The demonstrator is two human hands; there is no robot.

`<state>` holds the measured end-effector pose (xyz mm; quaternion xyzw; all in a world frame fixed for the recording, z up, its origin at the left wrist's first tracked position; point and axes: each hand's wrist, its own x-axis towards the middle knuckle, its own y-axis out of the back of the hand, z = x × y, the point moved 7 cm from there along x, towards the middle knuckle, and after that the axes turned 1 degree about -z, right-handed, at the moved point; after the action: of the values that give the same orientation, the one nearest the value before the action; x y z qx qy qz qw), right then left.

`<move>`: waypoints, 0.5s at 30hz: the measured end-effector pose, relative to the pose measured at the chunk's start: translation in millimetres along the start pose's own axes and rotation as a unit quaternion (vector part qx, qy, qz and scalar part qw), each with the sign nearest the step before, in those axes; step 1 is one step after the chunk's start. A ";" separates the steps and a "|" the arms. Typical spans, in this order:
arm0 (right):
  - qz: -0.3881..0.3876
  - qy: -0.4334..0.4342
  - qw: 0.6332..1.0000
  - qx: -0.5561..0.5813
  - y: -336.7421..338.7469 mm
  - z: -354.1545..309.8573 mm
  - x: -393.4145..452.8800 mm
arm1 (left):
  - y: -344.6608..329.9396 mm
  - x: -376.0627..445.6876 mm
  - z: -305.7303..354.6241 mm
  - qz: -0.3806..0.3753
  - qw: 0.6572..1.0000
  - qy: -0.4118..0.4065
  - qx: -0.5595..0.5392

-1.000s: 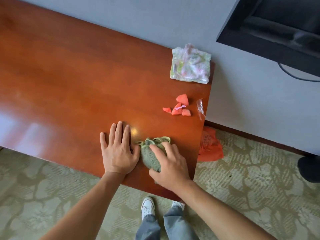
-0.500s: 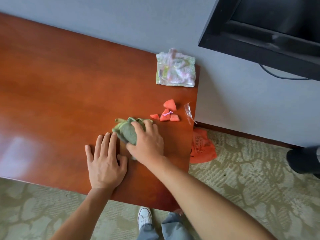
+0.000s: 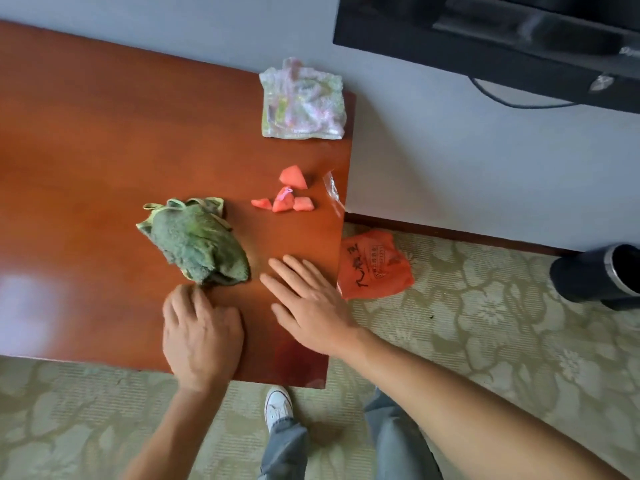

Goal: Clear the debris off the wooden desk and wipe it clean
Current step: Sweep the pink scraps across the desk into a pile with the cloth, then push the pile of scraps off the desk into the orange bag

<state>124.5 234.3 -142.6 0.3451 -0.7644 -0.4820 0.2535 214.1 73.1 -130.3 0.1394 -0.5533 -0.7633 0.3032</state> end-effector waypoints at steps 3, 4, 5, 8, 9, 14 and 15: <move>0.062 0.015 0.998 0.027 14.0 21.2 -36.8 | -8.1 -60.5 59.7 -0.038 0.998 -0.053 -0.004; 0.079 0.022 0.996 0.039 20.5 29.0 -46.2 | -13.5 -79.1 80.9 -0.048 0.996 -0.079 -0.015; 0.092 0.026 0.994 0.047 26.4 39.0 -55.3 | -20.1 -95.3 102.2 -0.061 0.992 -0.105 -0.029; 0.135 -0.009 0.989 0.052 42.8 84.9 -85.7 | -44.1 -125.2 164.8 -0.100 0.975 -0.178 -0.088; 0.139 -0.041 0.988 0.050 44.0 106.7 -96.7 | -56.0 -130.8 184.3 -0.119 0.966 -0.203 -0.106; -0.074 -0.218 0.973 0.016 -7.5 227.9 -139.2 | -157.2 -134.7 230.2 -0.281 0.944 -0.160 -0.063; -0.129 -0.231 0.964 0.019 -25.1 246.7 -144.8 | -182.5 -134.5 226.9 -0.309 0.941 -0.133 -0.045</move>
<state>45.6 477.2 -273.8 0.3248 -0.7604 -0.5623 -0.0014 138.0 365.8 -237.2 0.1864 -0.4838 -0.8549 -0.0179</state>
